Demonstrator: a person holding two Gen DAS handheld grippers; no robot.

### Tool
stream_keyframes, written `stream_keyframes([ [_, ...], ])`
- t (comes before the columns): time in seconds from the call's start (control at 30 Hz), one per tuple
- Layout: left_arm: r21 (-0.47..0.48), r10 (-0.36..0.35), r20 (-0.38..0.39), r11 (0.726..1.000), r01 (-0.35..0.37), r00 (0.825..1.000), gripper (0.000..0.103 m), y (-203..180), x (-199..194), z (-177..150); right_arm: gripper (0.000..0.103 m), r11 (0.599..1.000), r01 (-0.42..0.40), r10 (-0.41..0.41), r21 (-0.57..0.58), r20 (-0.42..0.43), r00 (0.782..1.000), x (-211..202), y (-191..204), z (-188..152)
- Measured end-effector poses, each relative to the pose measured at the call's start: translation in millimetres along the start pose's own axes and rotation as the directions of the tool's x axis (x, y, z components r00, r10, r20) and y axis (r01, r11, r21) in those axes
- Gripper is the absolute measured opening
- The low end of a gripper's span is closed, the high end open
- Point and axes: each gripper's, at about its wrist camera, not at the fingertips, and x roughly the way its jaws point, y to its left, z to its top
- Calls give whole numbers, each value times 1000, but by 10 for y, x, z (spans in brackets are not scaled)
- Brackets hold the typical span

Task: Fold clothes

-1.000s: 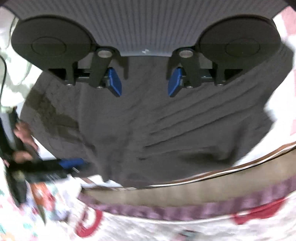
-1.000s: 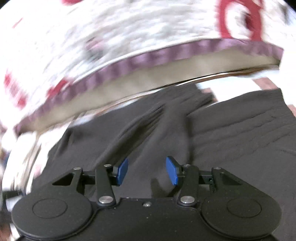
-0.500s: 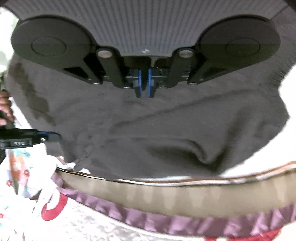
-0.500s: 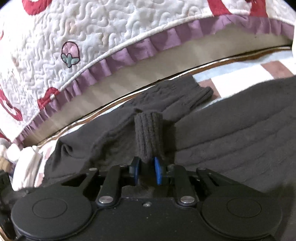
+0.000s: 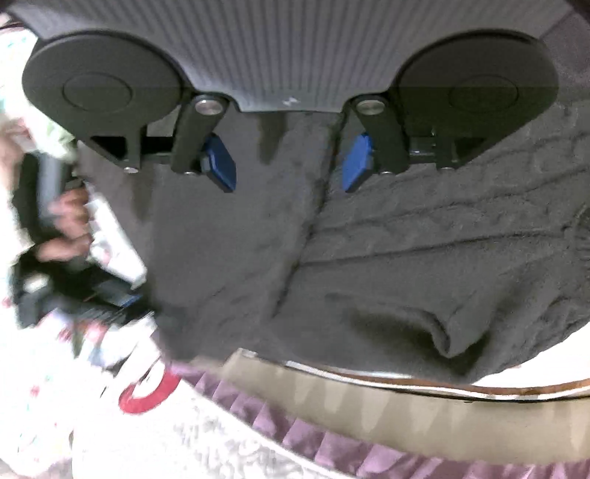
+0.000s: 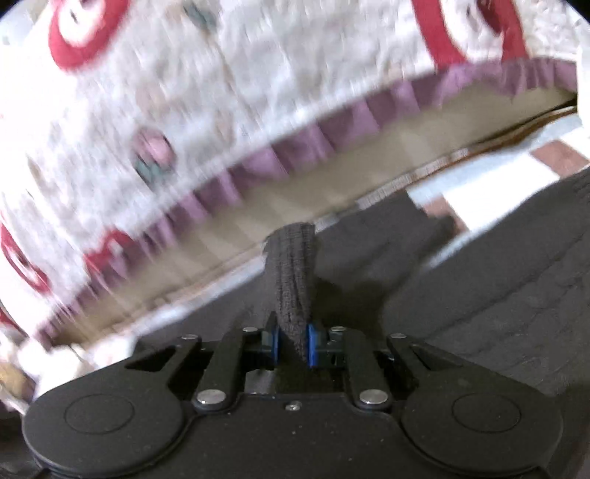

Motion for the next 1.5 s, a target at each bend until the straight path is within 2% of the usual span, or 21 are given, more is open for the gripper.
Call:
stream_keyframes([
  [0.07, 25, 9, -25, 1000, -8, 1000, 63, -10, 101, -26, 17, 1000, -13, 14, -9, 35, 999, -217, 116, 11],
  [0.13, 63, 7, -32, 998, -5, 999, 22, -46, 96, -31, 17, 1000, -28, 28, -7, 63, 998, -428, 222, 25],
  [0.17, 67, -8, -47, 998, 11, 999, 9, -49, 68, -24, 17, 1000, -27, 27, 3, 69, 997, -516, 241, 40],
  [0.23, 38, -35, -24, 999, 36, 999, 9, -37, -10, 11, 17, 1000, 2, -3, 9, 78, 997, -649, 263, 75],
  [0.3, 43, 2, -1, 999, -2, 1000, 11, -63, -66, 43, 17, 989, 137, -133, -46, 83, 988, -657, 233, 78],
  [0.37, 74, 59, 26, 995, -61, 998, 12, -115, -120, 59, 19, 951, 282, -272, -128, 86, 958, -585, 169, 47],
  [0.4, 78, 74, 23, 994, -75, 997, 19, -118, -127, 58, 21, 933, 324, -314, -154, 88, 945, -527, 102, 23],
  [0.43, 80, 86, 16, 993, -87, 996, 23, -118, -130, 55, 27, 916, 362, -353, -174, 82, 932, -463, 19, 1],
  [0.53, 41, 105, -21, 994, -104, 994, 28, -42, -86, 47, 28, 901, 417, -416, -122, 35, 909, -401, -259, -51],
  [0.6, 40, 114, -36, 993, -112, 993, 29, -12, -62, 52, 28, 932, 361, -361, 14, -3, 933, -474, -449, -108],
  [0.7, 58, 97, -28, 994, -95, 995, 28, -37, -76, 67, 42, 946, 278, -279, 167, -15, 960, -554, -612, -209],
  [0.77, 79, 80, -32, 994, -78, 996, 27, -82, -63, 57, 43, 951, 263, -261, 164, -32, 965, -514, -623, -230],
  [0.9, 58, 147, -34, 988, -145, 989, 23, -89, -68, 19, 64, 957, 241, -234, 163, -62, 970, -359, -628, -231],
  [1.0, 4, 185, -31, 983, -185, 982, 14, -6, -127, 42, 65, 949, 222, -200, 223, -120, 972, -123, -650, -233],
  [1.1, 34, 252, 19, 967, -252, 968, 12, 13, -246, 93, 14, 972, 198, -181, 127, -129, 975, -21, -500, -208],
  [1.23, 19, 255, 70, 966, -257, 964, 13, 159, -459, 212, 13, 944, 321, -326, -81, -52, 944, -176, -174, -118],
  [1.3, -36, 284, 112, 959, -282, 952, 22, 293, -580, 278, 16, 891, 413, -428, -187, -42, 903, -173, -87, -104],
  [1.33, -65, 300, 133, 954, -294, 945, 23, 362, -640, 311, 24, 874, 436, -455, -214, -48, 889, -155, -88, -105],
  [1.37, -111, 360, 175, 932, -344, 917, 24, 443, -732, 363, 24, 876, 435, -453, -209, -48, 890, -158, -108, -100],
  [1.43, -184, 486, 250, 873, -451, 838, 24, 585, -918, 472, 29, 891, 428, -434, -153, -5, 901, -245, -126, -79],
  [1.5, -203, 534, 276, 845, -495, 799, 34, 734, -1055, 581, 35, 908, 409, -408, -94, 25, 912, -336, -138, -65],
])
